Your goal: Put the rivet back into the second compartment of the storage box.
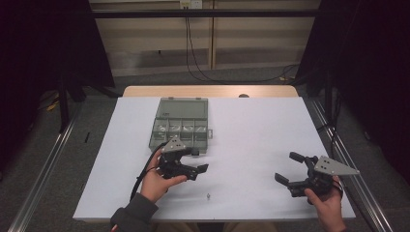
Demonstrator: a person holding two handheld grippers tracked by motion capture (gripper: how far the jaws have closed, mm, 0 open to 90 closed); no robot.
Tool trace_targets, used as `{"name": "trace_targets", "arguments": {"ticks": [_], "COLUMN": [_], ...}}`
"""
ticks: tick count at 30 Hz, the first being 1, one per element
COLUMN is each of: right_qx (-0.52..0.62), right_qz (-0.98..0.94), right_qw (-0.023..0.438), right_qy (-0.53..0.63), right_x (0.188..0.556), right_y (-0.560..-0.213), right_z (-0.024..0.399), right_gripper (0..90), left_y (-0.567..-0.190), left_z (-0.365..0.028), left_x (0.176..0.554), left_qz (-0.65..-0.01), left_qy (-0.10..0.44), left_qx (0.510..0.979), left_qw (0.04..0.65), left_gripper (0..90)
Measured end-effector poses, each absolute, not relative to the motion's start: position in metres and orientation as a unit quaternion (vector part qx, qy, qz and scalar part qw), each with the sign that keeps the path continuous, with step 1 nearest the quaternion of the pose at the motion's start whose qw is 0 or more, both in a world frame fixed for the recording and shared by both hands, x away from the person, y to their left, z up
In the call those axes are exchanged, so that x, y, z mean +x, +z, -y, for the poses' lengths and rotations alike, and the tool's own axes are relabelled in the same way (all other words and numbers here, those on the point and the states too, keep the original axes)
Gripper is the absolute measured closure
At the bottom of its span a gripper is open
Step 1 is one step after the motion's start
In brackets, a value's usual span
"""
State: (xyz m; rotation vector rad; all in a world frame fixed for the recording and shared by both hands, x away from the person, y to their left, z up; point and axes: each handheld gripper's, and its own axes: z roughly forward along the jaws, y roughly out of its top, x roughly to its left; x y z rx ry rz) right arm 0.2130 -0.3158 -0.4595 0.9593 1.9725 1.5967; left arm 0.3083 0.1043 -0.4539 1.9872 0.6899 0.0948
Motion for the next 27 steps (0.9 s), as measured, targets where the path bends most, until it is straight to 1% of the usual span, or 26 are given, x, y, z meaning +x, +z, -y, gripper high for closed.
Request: {"name": "trace_targets", "arguments": {"ticks": [19, 27], "right_qx": [0.345, 0.344], "right_qz": [-0.711, -0.711], "right_qw": [0.213, 0.214], "right_qy": [0.575, 0.575], "right_x": [0.213, 0.213], "right_y": [-0.46, -0.459], "right_z": [0.316, 0.316], "right_gripper": [2.6, 2.7], "left_y": [-0.463, -0.464], "left_z": [-0.094, -0.091], "left_x": [0.293, 0.289], "left_qz": [-0.268, -0.257], "left_qy": [0.013, 0.011], "left_qx": [0.83, 0.837], "left_qw": [0.489, 0.482], "left_gripper": [9.8, 9.9]}}
